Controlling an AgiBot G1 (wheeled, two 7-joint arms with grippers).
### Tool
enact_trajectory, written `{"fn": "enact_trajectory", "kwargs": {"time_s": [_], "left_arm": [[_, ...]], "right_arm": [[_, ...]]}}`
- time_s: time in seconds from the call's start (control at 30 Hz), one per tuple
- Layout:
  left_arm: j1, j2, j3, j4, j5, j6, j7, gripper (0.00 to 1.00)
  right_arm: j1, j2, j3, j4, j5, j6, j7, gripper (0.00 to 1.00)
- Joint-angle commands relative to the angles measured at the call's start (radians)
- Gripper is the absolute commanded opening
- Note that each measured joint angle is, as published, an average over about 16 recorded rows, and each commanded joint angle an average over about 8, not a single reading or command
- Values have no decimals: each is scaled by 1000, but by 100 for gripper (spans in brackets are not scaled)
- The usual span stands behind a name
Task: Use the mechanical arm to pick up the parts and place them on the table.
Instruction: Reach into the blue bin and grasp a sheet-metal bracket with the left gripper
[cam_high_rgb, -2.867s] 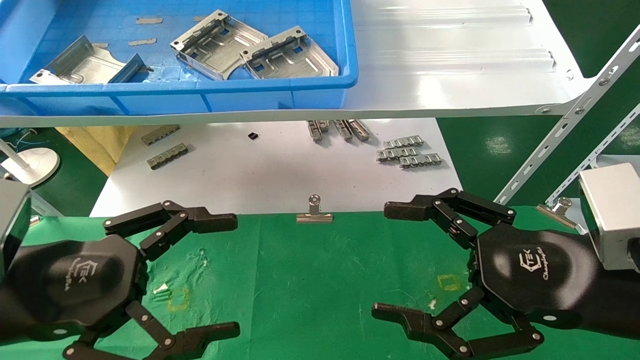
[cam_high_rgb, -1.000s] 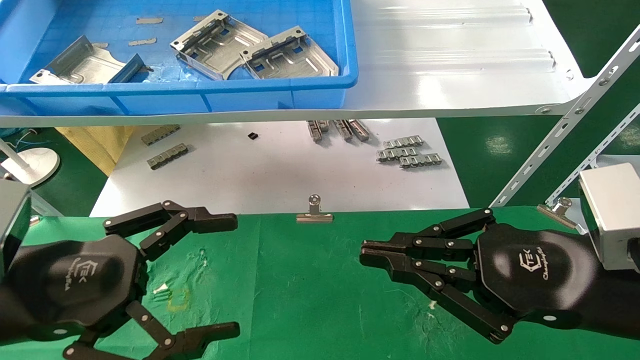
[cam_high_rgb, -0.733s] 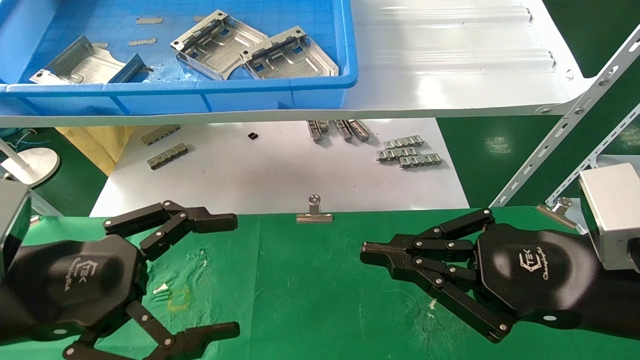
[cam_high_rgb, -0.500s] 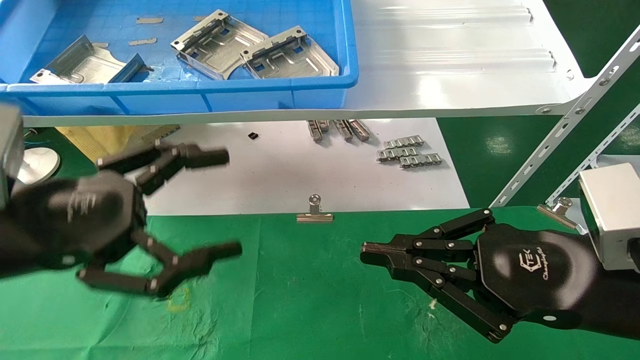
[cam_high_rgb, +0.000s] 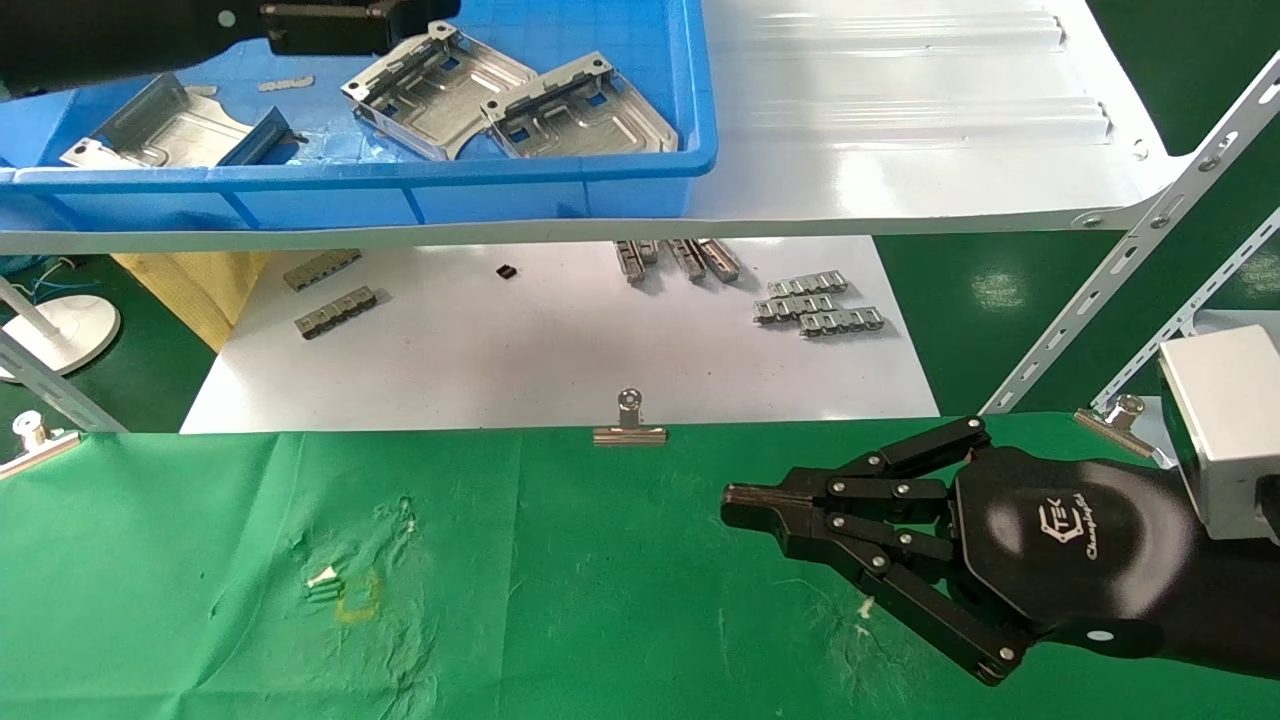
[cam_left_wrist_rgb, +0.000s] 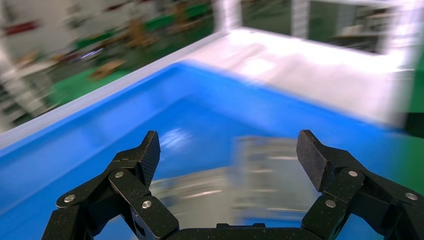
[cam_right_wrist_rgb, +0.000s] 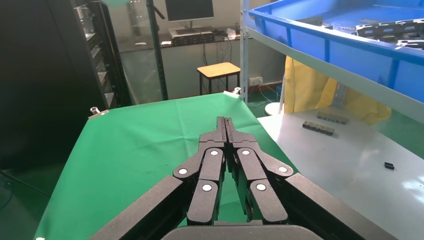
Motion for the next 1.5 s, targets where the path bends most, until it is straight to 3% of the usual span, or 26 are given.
{"fn": "enact_trajectory", "kwargs": {"time_s": [0.03,0.13,0.2,0.4,0.47,0.57,0.6,0.8,0.87,1.5], "left_arm": [[-65,50,22,125,58,-70,26,100],[-113,97,51,234,115,-140,40,100],[-139,117,67,288,141,-158,41,91],[-195,145,93,387,180,-140,45,18],[-207,149,98,407,187,-127,51,1],[-222,152,105,430,195,-111,61,0],[-226,152,106,437,197,-107,65,0],[-243,157,113,468,208,-96,87,0],[-247,159,116,475,212,-94,95,0],[-261,178,134,509,238,-124,169,0]], "right_arm": [[0,0,0,0,0,0,0,0],[0,0,0,0,0,0,0,0],[0,0,0,0,0,0,0,0],[0,0,0,0,0,0,0,0],[0,0,0,0,0,0,0,0],[0,0,0,0,0,0,0,1],[0,0,0,0,0,0,0,6],[0,0,0,0,0,0,0,81],[0,0,0,0,0,0,0,100],[0,0,0,0,0,0,0,100]]}}
